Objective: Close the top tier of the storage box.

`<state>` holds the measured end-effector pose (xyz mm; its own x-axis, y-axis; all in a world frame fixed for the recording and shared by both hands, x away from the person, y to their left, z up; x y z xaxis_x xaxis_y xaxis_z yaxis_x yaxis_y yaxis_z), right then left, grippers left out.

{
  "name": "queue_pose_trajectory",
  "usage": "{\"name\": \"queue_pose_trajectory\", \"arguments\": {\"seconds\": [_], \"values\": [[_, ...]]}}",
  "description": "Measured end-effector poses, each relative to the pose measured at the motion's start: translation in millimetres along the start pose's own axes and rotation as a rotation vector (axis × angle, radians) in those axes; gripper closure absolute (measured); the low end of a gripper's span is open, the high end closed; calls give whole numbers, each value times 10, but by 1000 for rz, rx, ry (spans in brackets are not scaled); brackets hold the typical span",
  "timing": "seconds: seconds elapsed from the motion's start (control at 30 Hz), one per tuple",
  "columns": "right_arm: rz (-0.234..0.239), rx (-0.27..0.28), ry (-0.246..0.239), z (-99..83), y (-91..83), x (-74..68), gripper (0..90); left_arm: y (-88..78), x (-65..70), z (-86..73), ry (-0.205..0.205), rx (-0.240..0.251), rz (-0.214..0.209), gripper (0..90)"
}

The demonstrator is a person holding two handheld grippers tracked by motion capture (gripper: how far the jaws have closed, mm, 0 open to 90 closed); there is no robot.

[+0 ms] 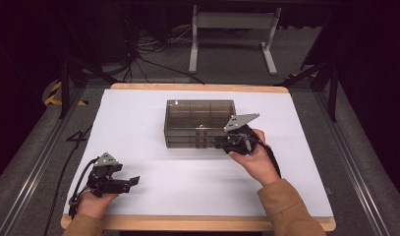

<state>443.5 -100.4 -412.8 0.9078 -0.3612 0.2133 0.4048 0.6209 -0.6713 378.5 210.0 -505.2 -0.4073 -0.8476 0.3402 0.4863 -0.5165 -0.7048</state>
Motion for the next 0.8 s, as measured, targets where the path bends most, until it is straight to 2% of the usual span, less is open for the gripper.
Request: {"name": "queue_pose_trajectory", "arguments": {"seconds": [0.07, 0.17, 0.33, 0.5, 0.63, 0.8], "values": [[2, 1, -6, -2, -27, -6, 766, -20, -12, -18, -4, 2, 0, 151], [9, 4, -22, -26, -156, -37, 729, -56, -18, -29, -13, 12, -5, 151], [26, 6, -28, -70, -264, -71, 667, -87, -30, -19, -10, 13, -8, 150], [44, -13, -47, -179, -371, -108, 560, -102, -48, -3, -19, 22, -13, 149], [39, -36, -62, -269, -418, -106, 486, -110, -58, 10, -20, 30, -12, 149], [33, -45, -39, -371, -472, -90, 386, -112, -68, 12, -25, 29, -10, 149]]}}
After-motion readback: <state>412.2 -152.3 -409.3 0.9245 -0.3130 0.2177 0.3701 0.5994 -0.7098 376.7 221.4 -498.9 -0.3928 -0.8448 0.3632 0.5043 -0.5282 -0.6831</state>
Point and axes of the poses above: each handheld gripper's, and its own axes: y roughly forward along the jaws, z roughly out of its top, x roughly to its right, the point moved 9 cm from there along y, roughly forward along the jaws, and after that the axes turned 14 degrees about -y, right-handed, at the moved point
